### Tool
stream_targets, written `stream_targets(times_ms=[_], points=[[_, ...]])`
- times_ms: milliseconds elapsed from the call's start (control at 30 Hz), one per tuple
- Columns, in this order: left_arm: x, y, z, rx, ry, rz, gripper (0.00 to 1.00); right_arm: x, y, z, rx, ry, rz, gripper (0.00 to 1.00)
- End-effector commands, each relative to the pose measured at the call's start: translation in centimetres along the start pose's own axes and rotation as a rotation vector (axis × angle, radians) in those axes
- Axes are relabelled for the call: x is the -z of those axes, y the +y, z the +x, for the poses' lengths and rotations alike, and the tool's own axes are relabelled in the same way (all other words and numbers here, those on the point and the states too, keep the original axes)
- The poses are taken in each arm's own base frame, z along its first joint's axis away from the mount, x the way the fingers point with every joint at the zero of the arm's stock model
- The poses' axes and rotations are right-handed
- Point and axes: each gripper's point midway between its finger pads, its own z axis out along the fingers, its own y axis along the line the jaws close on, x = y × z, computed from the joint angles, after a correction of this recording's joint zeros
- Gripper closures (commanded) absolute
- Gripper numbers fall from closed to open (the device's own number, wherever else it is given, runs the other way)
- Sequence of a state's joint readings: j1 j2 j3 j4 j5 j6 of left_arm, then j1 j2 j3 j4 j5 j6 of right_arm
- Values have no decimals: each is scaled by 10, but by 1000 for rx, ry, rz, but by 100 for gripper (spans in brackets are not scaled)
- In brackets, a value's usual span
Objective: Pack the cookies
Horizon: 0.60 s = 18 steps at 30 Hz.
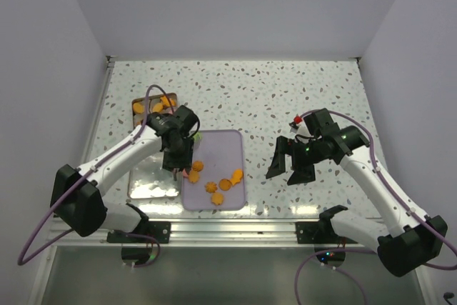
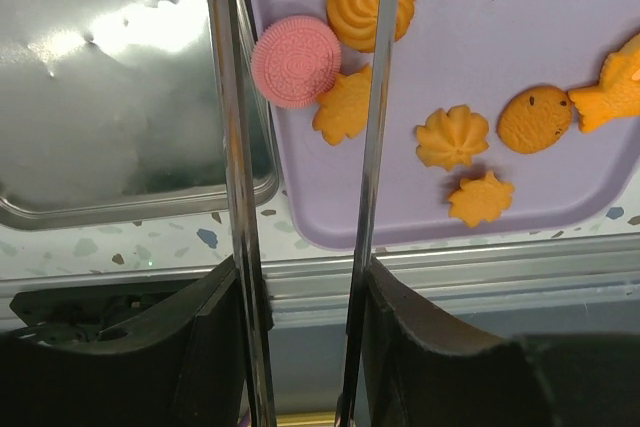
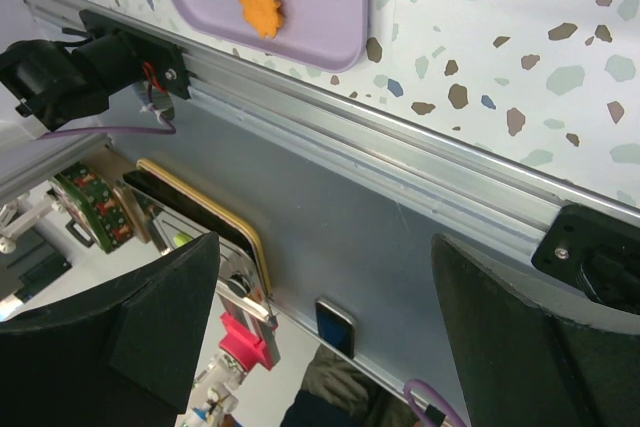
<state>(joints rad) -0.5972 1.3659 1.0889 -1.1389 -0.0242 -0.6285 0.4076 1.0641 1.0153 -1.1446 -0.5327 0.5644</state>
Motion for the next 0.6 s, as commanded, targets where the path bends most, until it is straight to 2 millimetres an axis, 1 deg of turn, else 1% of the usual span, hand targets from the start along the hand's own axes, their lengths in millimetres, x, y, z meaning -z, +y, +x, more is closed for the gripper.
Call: stream_targets(times_ms=[0, 233, 400, 567], points=[[8, -3, -17, 8, -66, -7, 53, 7, 5, -3, 31, -31, -6, 10], [2, -13, -22, -12, -61, 22, 53, 6, 6, -7, 34, -28, -4, 10], [-3, -16, -25, -28, -47, 16, 53, 4, 5, -7, 35, -23, -1, 10], [-4, -17, -29, -39, -46, -10, 53, 4, 5, -7, 34, -22, 0, 10]])
